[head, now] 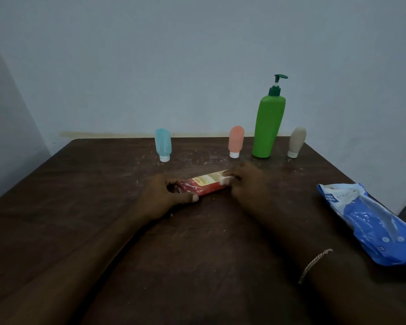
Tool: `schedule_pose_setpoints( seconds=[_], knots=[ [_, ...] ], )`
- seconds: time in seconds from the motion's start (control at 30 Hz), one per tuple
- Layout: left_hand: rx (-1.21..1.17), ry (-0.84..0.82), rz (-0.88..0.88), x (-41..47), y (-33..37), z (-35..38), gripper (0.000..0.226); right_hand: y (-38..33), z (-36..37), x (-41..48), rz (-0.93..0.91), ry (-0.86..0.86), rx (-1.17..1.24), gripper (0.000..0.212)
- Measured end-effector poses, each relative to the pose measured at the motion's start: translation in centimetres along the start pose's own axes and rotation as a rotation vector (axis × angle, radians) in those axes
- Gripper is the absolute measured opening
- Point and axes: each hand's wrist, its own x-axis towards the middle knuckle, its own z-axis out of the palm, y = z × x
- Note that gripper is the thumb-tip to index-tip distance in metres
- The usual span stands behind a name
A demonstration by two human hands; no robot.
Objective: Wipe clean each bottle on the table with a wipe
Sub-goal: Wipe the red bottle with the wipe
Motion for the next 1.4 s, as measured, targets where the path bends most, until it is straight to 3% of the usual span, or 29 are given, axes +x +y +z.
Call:
schedule_pose_setpoints(
  seconds=[0.17,0.4,0.57,0.73,0.9,1.03,1.2,1.4],
  knots=[
    [-0.02,-0.004,0.001,0.0,0.0,0.1,0.032,2.5,-1.5,0.6,0.191,0.056,-0.024,0.029],
    [-0.065,0.019,-0.033,0.2,-0.5,0.1,0.042,-2.5,0.6,-1.5,-0.162,-0.037,0.091,0.022],
    [-0.036,0.004,-0.023,0.1,-0.4,0.1,0.034,-0.9,-0.1,-0.8,-0.046,0.019,0.017,0.025],
    [-0.028,0.018,0.041,-0.1,-0.5,0.2,0.029,-3.9,1.2,-2.1,-0.358,-0.103,0.017,0.02],
    [-0.019,0.011,0.055,0.0,-0.7,0.4,0.039,-3.5,1.1,-0.8,-0.273,-0.001,0.009,0.023],
    [-0.012,0.001,0.064,0.2,-1.0,0.2,0.033,-3.2,0.9,-2.4,-0.374,-0.094,0.045,0.017],
    [0.033,0.008,0.09,0.1,-0.6,0.6,0.032,-2.1,0.0,-0.4,-0.08,-0.002,-0.023,0.024],
    [0.068,0.015,0.179,-0.1,-1.0,0.8,0.028,-4.8,1.3,-1.9,-0.264,-0.175,-0.075,0.03]
  ],
)
